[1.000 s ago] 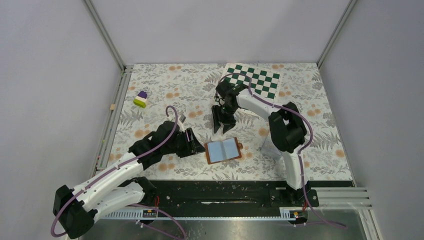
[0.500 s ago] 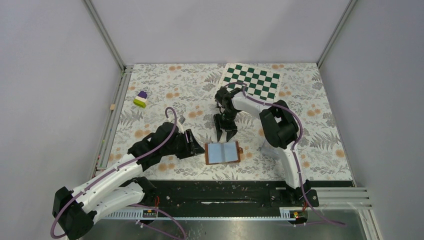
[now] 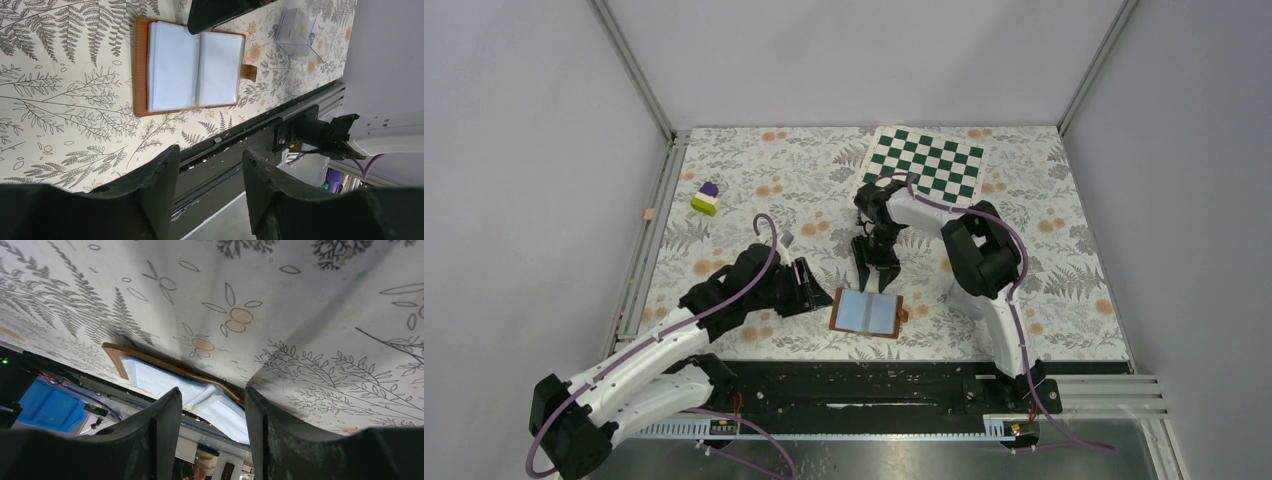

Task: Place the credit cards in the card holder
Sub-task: Open the card holder at the center of the board.

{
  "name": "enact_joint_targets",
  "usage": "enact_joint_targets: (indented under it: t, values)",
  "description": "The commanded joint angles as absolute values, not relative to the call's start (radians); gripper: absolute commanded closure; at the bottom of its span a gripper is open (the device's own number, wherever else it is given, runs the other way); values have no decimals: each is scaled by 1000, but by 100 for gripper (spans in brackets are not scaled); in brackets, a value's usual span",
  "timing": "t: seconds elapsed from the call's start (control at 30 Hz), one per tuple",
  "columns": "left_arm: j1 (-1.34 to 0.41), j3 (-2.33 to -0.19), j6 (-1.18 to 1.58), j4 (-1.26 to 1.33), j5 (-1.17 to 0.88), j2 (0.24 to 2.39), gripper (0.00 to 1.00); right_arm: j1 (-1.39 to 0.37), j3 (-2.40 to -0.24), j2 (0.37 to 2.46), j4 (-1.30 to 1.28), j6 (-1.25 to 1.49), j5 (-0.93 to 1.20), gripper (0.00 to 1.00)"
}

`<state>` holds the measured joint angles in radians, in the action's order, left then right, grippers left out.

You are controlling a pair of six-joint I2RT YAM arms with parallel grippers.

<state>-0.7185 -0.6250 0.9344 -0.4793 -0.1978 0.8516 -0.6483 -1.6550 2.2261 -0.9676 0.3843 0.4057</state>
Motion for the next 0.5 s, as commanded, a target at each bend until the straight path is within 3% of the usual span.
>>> enact_joint_targets:
  t: [0.0, 0.2, 0.47]
  values:
    - [-713, -628, 917, -465, -210, 833, 51, -666, -1725, 2201, -998, 359, 415, 44]
    - [-713, -626, 912, -454, -215, 834, 51, -669, -1741, 2173, -953, 376, 416, 42]
    - [-711, -642, 904, -469, -214, 827, 50, -700, -1812, 2285, -972, 391, 472, 41]
